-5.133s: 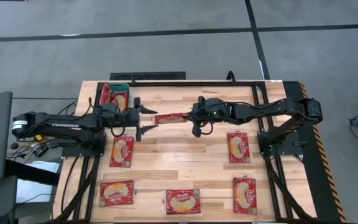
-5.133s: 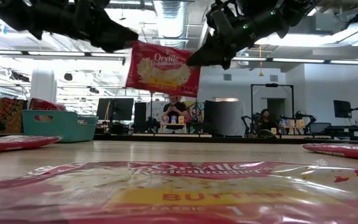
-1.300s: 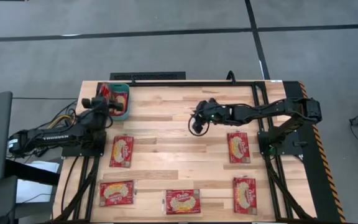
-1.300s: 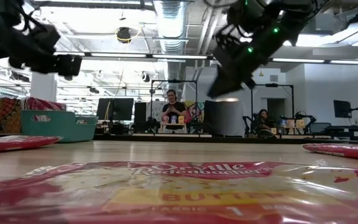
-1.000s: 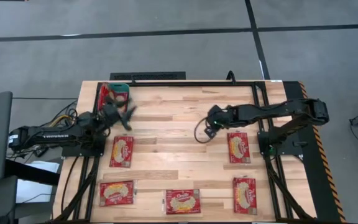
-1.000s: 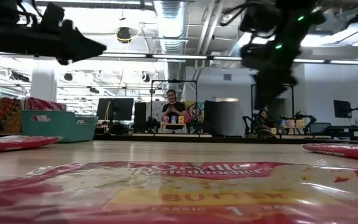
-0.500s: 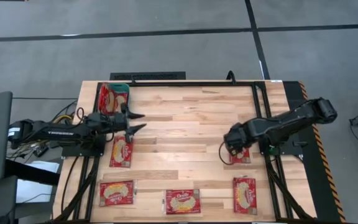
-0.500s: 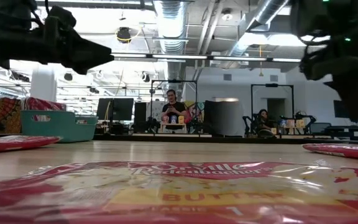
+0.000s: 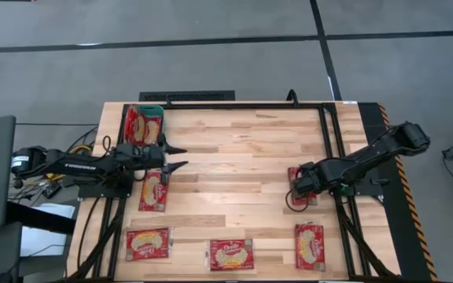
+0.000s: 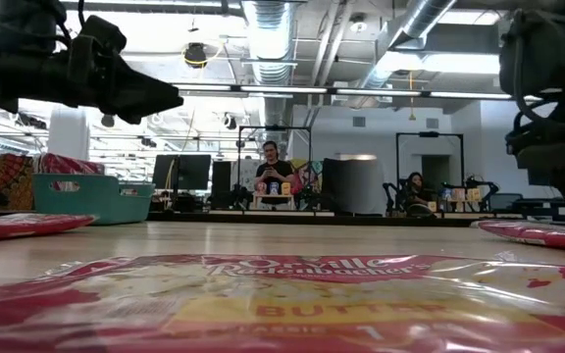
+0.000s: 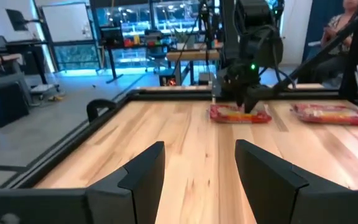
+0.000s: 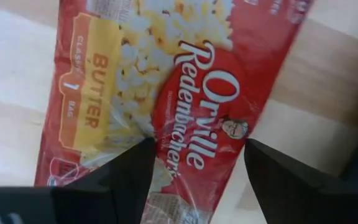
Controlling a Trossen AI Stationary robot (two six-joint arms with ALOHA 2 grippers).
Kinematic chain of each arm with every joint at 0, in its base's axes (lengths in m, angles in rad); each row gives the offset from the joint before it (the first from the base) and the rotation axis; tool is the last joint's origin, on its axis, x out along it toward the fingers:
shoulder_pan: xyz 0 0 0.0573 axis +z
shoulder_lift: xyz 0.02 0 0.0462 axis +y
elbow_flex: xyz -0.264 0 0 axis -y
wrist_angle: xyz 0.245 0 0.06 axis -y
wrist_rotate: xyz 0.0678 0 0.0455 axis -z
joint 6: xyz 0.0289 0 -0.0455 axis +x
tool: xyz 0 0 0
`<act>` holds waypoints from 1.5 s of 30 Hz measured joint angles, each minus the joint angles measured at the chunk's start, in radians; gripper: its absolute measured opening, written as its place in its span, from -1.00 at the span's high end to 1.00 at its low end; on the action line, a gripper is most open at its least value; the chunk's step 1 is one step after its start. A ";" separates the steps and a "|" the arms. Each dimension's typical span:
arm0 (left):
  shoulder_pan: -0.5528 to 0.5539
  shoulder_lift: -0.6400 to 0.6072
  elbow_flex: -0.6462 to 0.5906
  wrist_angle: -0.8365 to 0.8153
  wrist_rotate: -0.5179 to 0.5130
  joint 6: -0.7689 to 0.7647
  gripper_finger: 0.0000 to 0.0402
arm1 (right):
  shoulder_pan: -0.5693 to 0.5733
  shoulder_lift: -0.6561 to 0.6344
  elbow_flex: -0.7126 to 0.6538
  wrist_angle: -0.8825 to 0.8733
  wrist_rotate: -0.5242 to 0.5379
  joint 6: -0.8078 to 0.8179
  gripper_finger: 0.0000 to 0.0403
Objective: Sort popcorn bags into baskets
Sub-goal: Put the red popcorn bag in the blue bin
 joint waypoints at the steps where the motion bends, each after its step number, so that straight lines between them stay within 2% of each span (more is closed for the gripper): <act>1: 0.000 0.000 0.000 0.007 -0.001 0.000 0.06 | -0.007 -0.006 -0.007 0.013 0.000 -0.024 -0.35; 4: 0.000 0.000 0.000 0.025 -0.017 0.006 0.06 | -0.032 -0.007 0.001 0.067 0.001 -0.120 -0.20; 7: 0.000 0.000 0.000 0.032 -0.065 0.033 0.06 | -0.050 -0.007 0.033 0.127 0.048 -0.259 0.12; 12: 0.000 0.000 0.000 0.074 -0.115 0.040 0.06 | -0.077 -0.002 0.105 0.334 0.146 -0.652 0.84; 14: 0.000 0.000 0.000 0.077 -0.113 0.045 0.06 | -0.090 0.012 0.125 0.440 0.181 -0.829 0.93; 17: 0.000 0.000 0.000 0.069 -0.108 0.003 0.06 | -0.127 0.036 0.173 0.522 0.220 -0.982 0.86; 20: 0.001 0.000 0.000 0.057 -0.062 -0.066 0.06 | -0.175 0.054 0.212 0.497 0.215 -0.993 0.76; 25: -0.008 0.001 0.043 -0.078 -0.032 -0.154 0.06 | -0.232 0.062 0.220 0.385 0.117 -0.840 0.54; 28: -0.029 0.031 0.085 -0.154 -0.032 -0.156 0.06 | -0.236 0.062 0.178 0.386 0.093 -0.717 0.30; 30: -0.042 0.063 0.106 -0.157 -0.032 -0.147 0.06 | -0.237 0.062 0.144 0.389 0.069 -0.579 0.10; 33: -0.052 0.110 0.128 -0.156 -0.059 -0.143 0.04 | -0.235 0.062 0.082 0.469 0.026 -0.359 -0.21; 37: -0.052 0.174 0.138 -0.154 -0.128 -0.142 0.01 | -0.203 0.064 -0.009 0.701 -0.009 -0.239 -0.48; 41: -0.052 0.231 0.138 -0.155 -0.222 -0.142 0.01 | -0.191 0.115 -0.089 0.933 0.003 -0.185 -0.55; 45: -0.051 0.279 0.138 -0.141 -0.223 -0.131 0.01 | -0.200 0.198 -0.097 1.041 0.034 -0.195 -0.41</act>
